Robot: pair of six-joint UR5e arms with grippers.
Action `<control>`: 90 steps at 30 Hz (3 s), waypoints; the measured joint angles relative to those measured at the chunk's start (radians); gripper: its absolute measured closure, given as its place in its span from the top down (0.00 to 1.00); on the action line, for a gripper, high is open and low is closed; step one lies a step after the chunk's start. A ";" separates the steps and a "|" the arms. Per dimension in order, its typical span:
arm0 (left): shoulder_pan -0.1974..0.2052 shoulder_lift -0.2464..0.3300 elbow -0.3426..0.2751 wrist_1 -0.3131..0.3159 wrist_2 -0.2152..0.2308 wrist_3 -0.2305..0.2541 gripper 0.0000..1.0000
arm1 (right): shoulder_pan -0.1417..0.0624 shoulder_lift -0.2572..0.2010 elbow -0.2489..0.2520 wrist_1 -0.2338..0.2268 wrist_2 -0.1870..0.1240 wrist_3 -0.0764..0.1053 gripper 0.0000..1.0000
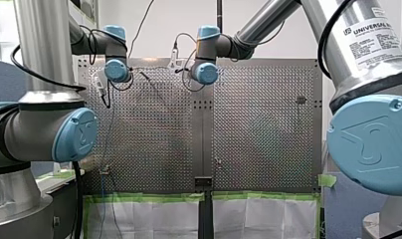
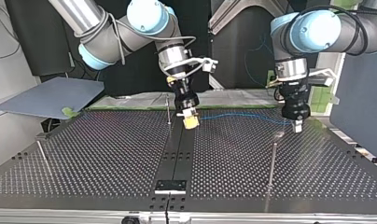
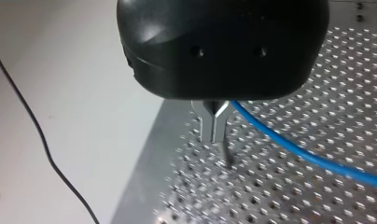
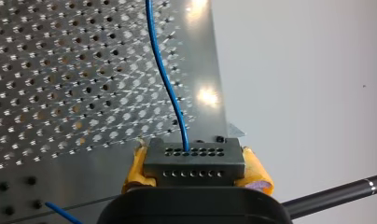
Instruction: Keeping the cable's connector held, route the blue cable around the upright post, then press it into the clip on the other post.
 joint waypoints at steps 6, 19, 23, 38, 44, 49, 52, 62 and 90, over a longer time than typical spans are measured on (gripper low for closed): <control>0.007 0.014 0.049 -0.005 0.036 -0.028 0.00 | -0.001 0.000 -0.049 0.024 -0.003 0.001 0.00; 0.028 -0.032 0.152 -0.009 0.070 -0.072 0.00 | -0.021 0.003 -0.158 0.048 -0.020 0.006 0.00; 0.037 -0.055 0.187 -0.013 0.081 -0.082 0.00 | -0.031 0.007 -0.192 0.058 -0.028 0.006 0.00; 0.104 -0.136 0.265 -0.009 0.126 -0.110 0.00 | -0.045 0.070 -0.288 0.095 -0.057 0.006 0.00; 0.149 -0.155 0.266 0.000 0.161 -0.111 0.00 | -0.048 0.104 -0.298 0.095 -0.061 0.006 0.00; 0.156 -0.182 0.267 0.010 0.188 -0.106 0.00 | -0.050 0.126 -0.303 0.095 -0.065 0.006 0.00; 0.155 -0.189 0.267 0.020 0.205 -0.107 0.00 | -0.050 0.137 -0.303 0.094 -0.065 0.006 0.00; 0.153 -0.236 0.267 0.029 0.219 -0.109 0.00 | -0.051 0.164 -0.303 0.094 -0.067 0.002 0.00; 0.094 -0.347 0.267 0.055 0.231 -0.101 0.00 | -0.041 0.286 -0.288 0.103 -0.066 -0.006 0.00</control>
